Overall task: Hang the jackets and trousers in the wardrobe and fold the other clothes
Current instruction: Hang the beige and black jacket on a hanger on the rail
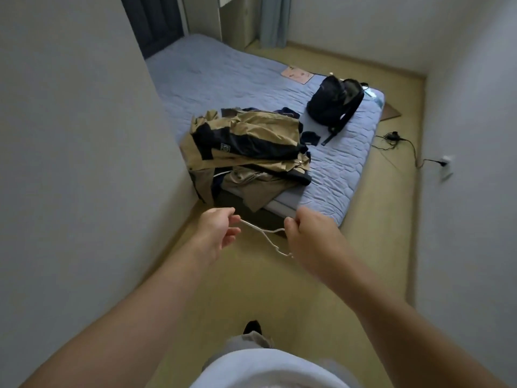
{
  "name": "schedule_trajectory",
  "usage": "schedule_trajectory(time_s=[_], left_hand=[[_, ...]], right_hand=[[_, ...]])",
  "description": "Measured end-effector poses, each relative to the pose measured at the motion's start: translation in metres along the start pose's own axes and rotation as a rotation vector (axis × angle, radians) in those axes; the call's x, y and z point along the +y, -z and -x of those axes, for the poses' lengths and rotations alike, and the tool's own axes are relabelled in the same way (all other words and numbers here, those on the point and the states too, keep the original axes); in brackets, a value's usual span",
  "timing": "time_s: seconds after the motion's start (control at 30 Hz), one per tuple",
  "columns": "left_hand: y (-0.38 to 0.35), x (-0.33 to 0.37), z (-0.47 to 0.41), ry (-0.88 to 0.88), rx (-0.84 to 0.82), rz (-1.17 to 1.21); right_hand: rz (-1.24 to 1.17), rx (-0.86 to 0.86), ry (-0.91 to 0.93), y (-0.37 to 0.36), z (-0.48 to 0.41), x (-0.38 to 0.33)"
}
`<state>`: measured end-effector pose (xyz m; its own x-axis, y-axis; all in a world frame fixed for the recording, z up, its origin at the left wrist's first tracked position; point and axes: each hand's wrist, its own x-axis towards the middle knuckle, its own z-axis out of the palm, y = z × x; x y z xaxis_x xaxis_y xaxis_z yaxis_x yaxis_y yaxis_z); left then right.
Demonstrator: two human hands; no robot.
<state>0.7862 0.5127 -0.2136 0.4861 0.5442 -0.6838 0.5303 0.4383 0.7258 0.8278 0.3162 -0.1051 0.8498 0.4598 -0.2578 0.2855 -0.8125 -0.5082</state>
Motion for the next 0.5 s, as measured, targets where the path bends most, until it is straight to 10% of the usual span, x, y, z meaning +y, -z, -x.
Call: schedule_trajectory(time_s=[0.5], left_hand=[[-0.094, 0.191, -0.222, -0.033, -0.113, -0.133]], right_hand=[[-0.314, 0.043, 0.012, 0.032, -0.255, -0.015]])
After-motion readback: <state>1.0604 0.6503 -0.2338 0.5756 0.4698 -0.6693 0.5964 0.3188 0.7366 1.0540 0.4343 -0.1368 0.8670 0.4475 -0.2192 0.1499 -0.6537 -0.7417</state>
